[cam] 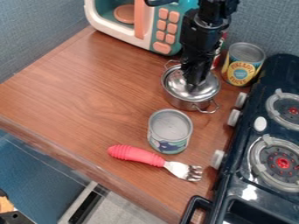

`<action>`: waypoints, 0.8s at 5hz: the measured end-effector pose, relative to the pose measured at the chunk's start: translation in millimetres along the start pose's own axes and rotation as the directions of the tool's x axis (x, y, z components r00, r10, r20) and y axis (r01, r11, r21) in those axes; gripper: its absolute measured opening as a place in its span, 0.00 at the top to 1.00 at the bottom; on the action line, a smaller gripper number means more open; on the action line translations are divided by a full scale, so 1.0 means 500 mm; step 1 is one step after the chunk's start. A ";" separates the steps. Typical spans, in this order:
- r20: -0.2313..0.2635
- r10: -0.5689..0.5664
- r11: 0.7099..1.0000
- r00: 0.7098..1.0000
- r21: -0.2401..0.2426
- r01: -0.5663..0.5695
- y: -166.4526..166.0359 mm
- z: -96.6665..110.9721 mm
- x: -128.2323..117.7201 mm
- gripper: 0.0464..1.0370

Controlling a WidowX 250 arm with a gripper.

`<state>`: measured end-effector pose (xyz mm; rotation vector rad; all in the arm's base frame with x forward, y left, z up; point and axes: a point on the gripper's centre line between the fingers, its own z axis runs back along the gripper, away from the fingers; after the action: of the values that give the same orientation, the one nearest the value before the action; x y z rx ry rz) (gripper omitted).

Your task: Moved the silver lid to the upper left side of the table

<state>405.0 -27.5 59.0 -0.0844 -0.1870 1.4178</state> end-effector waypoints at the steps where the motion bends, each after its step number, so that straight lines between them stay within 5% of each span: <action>1: -0.025 0.009 1.000 1.000 0.005 -0.009 0.003 0.006 -0.001 0.77; 2: -0.053 0.062 0.996 0.997 -0.057 -0.065 -0.006 0.056 0.035 0.77; 3: -0.022 0.141 0.985 0.990 -0.093 -0.142 0.018 0.107 0.105 0.77; 4: 0.006 0.258 0.964 0.966 -0.066 -0.257 0.056 0.133 0.183 0.77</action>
<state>378.8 63.7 126.8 -0.1563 -0.2412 1.6728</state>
